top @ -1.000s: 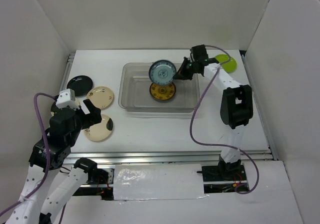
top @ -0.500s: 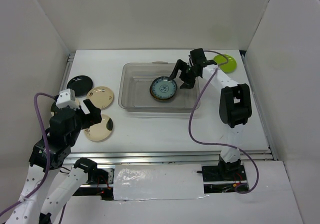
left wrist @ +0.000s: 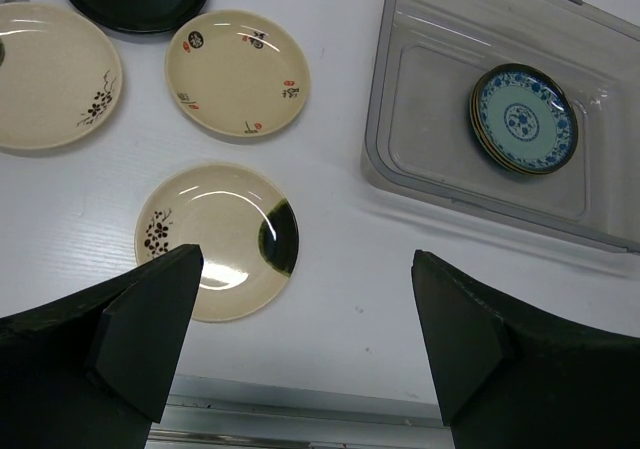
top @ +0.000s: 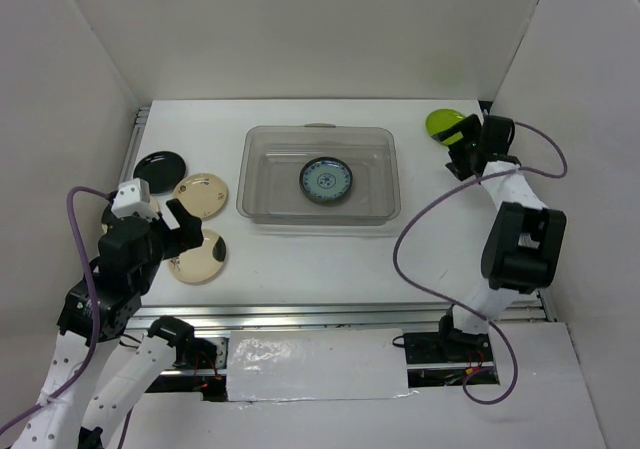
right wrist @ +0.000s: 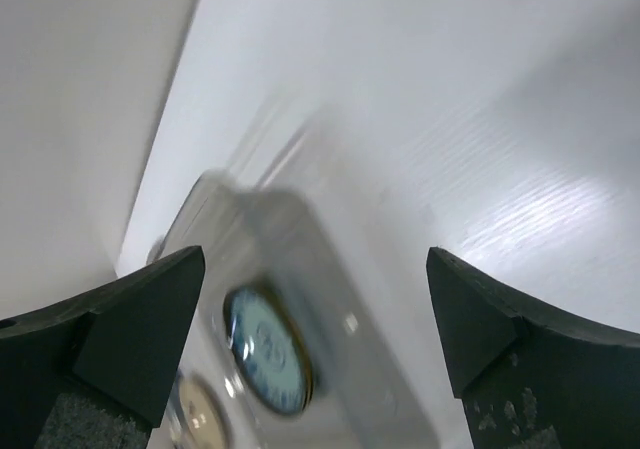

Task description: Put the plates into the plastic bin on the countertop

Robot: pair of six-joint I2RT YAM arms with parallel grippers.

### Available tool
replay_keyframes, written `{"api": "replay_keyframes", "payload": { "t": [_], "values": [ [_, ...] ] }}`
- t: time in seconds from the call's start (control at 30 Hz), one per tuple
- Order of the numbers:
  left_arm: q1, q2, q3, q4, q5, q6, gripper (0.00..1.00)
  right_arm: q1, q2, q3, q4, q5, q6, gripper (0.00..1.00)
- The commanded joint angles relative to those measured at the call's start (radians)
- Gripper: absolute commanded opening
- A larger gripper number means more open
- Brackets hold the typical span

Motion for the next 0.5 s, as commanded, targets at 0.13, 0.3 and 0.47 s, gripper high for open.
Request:
{"api": "replay_keyframes", "payload": {
  "t": [0.13, 0.3, 0.47],
  "values": [
    [-0.002, -0.053, -0.005, 0.055, 0.03, 0.035, 0.99, -0.123, 0.301, -0.07, 0.459, -0.083, 0.256, 0.99],
    [-0.002, -0.045, -0.007, 0.06, 0.041, 0.043, 0.99, -0.146, 0.418, -0.041, 0.554, -0.031, 0.348, 0.98],
    [-0.002, -0.019, -0.007, 0.066, 0.056, 0.05, 0.99, -0.162, 0.561, 0.051, 0.516, 0.001, 0.465, 0.94]
  ]
}}
